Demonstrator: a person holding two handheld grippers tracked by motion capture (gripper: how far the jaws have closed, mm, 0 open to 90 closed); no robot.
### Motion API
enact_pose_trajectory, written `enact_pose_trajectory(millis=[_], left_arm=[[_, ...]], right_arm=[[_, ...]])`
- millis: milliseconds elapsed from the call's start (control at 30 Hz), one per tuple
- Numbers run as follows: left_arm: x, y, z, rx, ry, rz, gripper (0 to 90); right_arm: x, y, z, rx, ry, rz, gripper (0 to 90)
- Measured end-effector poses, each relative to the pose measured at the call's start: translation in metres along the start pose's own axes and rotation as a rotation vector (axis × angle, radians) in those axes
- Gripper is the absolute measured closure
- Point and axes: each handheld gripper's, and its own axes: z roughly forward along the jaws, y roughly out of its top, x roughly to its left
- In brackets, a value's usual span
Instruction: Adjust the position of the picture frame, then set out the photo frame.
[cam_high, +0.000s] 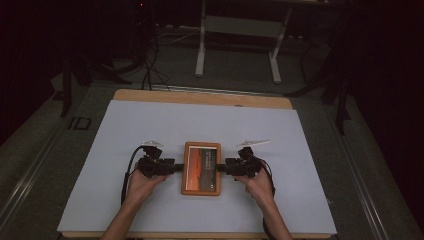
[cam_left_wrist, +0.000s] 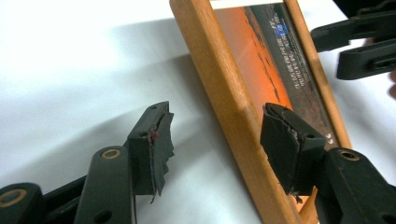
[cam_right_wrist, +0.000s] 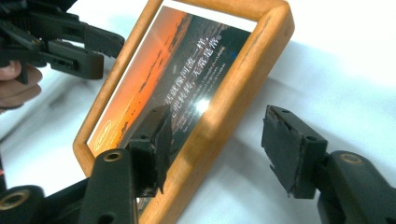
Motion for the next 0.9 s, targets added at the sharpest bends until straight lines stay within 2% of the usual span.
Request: enact_pose_trajectory(millis=[33, 67, 100, 433, 467, 533, 567, 633, 767, 900], left_arm=[[0.0, 0.0, 0.0, 0.0, 0.0, 0.0, 42.6], [-0.003, -0.001, -0.005, -0.02, 0.037, 0.034, 42.6], [-0.004, -0.001, -0.007, -0.03, 0.058, 0.05, 42.6], [-0.02, -0.004, -0.022, -0.12, 0.235, 0.19, 42.6], [-0.021, -0.004, -0.024, -0.129, 0.24, 0.194, 42.6], [-0.021, -0.003, -0.027, -0.145, 0.21, 0.179, 42.6], [-0.022, -0.003, -0.029, -0.153, 0.209, 0.174, 42.5], [-0.023, -0.002, -0.032, -0.163, 0.213, 0.175, 42.6], [-0.025, -0.002, -0.039, -0.182, 0.219, 0.179, 42.6], [-0.025, -0.003, -0.045, -0.197, 0.234, 0.184, 42.6]], right_arm=[[0.001, 0.0, -0.001, -0.001, -0.009, -0.008, 41.7], [0.003, 0.0, -0.002, -0.003, -0.028, -0.024, 41.6], [0.005, 0.0, -0.003, -0.003, -0.041, -0.042, 41.2], [0.027, 0.002, -0.002, 0.02, -0.19, -0.212, 41.6], [0.029, 0.002, -0.003, 0.023, -0.202, -0.225, 42.6], [0.033, 0.003, -0.003, 0.031, -0.214, -0.246, 45.6], [0.035, 0.003, -0.003, 0.032, -0.222, -0.254, 47.1], [0.038, 0.003, -0.003, 0.038, -0.247, -0.259, 48.3], [0.045, 0.006, -0.004, 0.037, -0.263, -0.293, 45.5], [0.049, 0.011, -0.004, 0.041, -0.299, -0.321, 46.0]])
